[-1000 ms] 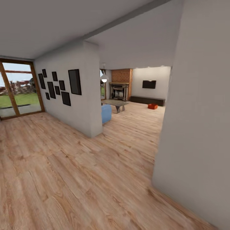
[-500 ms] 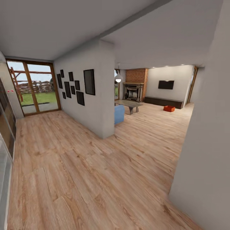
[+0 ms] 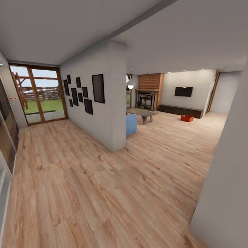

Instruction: Move the two storage containers from the living room to the garage. In the garage, place one container on the floor and stack the other container on top of it (either order is fine).

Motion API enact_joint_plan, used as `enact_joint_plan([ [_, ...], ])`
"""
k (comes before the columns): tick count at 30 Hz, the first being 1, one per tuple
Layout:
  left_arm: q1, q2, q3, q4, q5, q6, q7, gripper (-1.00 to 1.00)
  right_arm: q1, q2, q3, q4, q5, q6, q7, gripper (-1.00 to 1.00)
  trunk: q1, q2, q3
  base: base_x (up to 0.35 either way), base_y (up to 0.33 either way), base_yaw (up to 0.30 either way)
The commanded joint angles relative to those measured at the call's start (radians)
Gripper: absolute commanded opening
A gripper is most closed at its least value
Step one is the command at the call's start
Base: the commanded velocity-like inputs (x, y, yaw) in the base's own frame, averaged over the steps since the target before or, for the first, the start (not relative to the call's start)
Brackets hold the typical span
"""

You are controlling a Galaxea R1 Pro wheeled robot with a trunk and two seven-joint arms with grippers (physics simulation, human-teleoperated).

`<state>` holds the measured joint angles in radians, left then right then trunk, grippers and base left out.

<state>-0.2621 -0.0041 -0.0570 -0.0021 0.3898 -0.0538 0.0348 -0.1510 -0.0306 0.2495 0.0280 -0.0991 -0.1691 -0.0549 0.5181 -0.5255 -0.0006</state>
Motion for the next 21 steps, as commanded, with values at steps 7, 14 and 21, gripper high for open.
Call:
enact_joint_plan([
  [7,0.000,0.000,-0.006,0.001,0.006,-0.003,0.003,1.00,-0.001,-0.001,0.012,0.003,-0.007,-0.006,0.000,1.00,0.001,0.000,0.000,0.324,0.000,0.000],
  [14,0.000,0.000,-0.006,0.001,0.006,-0.003,0.003,1.00,-0.001,0.000,0.015,0.003,-0.006,-0.006,-0.001,1.00,0.001,0.000,0.000,0.324,0.000,0.000],
  [21,0.000,0.000,-0.006,0.001,0.006,-0.003,0.004,1.00,-0.001,-0.001,0.014,0.004,-0.007,-0.006,-0.002,1.00,0.001,0.000,0.000,0.324,0.000,0.000],
])
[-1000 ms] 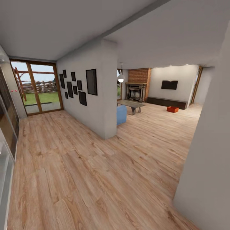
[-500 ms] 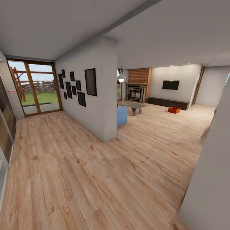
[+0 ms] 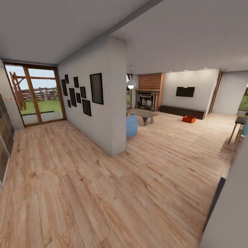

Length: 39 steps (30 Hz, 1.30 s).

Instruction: Move the two storage containers from the living room to the garage. In the garage, place one container on the floor and stack the other container on top of it (either order is fine).

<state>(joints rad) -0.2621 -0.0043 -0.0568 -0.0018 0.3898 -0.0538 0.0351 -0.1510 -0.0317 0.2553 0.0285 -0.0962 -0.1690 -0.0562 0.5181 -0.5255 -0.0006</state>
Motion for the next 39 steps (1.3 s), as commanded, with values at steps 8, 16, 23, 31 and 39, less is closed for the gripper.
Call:
enact_joint_plan([
  [8,0.000,0.000,-0.007,0.001,0.006,-0.001,0.003,1.00,-0.001,0.003,0.003,0.003,-0.014,-0.007,-0.001,1.00,0.001,0.000,0.000,0.324,0.000,0.000],
  [16,0.000,0.000,-0.007,0.001,0.006,0.000,0.003,1.00,-0.001,0.001,0.002,0.003,-0.011,-0.005,-0.001,1.00,0.001,0.000,0.000,0.324,0.000,0.000],
  [23,0.000,0.000,-0.007,0.001,0.006,0.000,0.003,1.00,-0.001,0.001,0.004,0.004,-0.009,-0.006,-0.001,1.00,0.001,0.000,0.000,0.324,0.000,0.000],
  [31,0.000,0.000,-0.007,0.001,0.006,0.000,0.003,1.00,-0.001,0.000,0.007,0.003,-0.008,-0.006,-0.001,1.00,0.001,0.000,0.000,0.324,0.000,0.000],
  [39,0.000,0.000,-0.007,0.001,0.006,0.000,0.003,1.00,-0.001,-0.002,0.008,0.003,-0.008,-0.007,-0.001,1.00,0.001,0.000,0.000,0.324,0.000,0.000],
])
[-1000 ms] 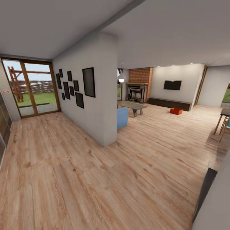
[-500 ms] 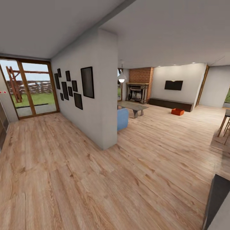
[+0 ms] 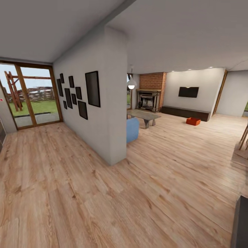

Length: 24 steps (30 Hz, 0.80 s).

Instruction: Move the two storage containers from the living room to the garage. In the garage, place one container on the floor and stack the other container on top of it (either order is fine).

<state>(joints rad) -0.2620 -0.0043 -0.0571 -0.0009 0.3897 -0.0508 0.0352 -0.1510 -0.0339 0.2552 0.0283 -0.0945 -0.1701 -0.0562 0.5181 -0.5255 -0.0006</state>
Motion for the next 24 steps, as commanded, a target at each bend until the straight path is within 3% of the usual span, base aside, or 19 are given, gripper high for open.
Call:
enact_joint_plan([
  [1,0.000,0.000,-0.006,0.000,0.006,-0.003,0.003,1.00,-0.001,0.000,0.009,0.003,-0.010,-0.006,-0.001,1.00,0.001,0.000,0.000,0.324,0.000,0.000],
  [10,0.000,0.000,-0.006,0.000,0.006,-0.003,0.003,1.00,-0.001,0.001,0.008,0.003,-0.010,-0.008,0.000,1.00,0.001,0.000,0.000,0.324,0.000,-0.019],
  [24,0.000,0.000,-0.006,0.000,0.006,-0.004,0.003,1.00,-0.001,0.002,0.007,0.003,-0.010,-0.006,-0.001,1.00,0.001,0.000,0.000,0.324,0.000,-0.221],
])
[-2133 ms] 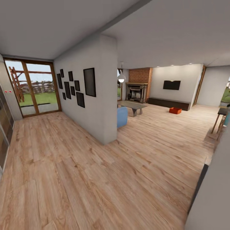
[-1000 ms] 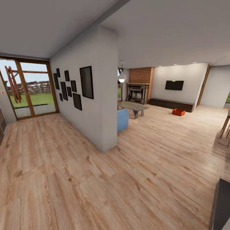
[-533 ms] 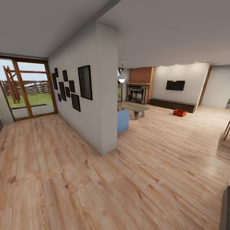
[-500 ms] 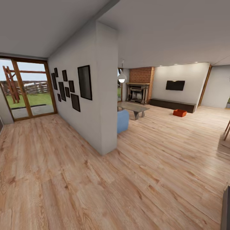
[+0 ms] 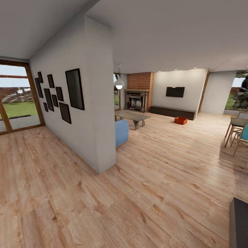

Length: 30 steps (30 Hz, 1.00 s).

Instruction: Move the two storage containers from the living room to the garage. In the garage, place one container on the floor and stack the other container on top of it (either order is fine).

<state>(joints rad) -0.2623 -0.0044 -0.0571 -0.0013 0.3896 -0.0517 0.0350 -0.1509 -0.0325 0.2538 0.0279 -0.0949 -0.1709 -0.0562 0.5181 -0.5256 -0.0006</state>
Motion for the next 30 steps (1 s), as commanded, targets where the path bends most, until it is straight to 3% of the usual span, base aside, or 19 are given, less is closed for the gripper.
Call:
enact_joint_plan([
  [1,0.000,0.000,-0.006,0.001,0.006,-0.003,0.003,1.00,-0.001,0.000,0.009,0.003,-0.010,-0.006,-0.001,1.00,0.001,0.000,0.000,0.324,0.000,-0.248],
  [30,0.000,0.000,-0.006,0.001,0.006,-0.003,0.003,1.00,-0.001,-0.001,0.009,0.003,-0.011,-0.004,-0.001,1.00,0.001,0.000,0.000,0.324,0.000,-0.249],
])
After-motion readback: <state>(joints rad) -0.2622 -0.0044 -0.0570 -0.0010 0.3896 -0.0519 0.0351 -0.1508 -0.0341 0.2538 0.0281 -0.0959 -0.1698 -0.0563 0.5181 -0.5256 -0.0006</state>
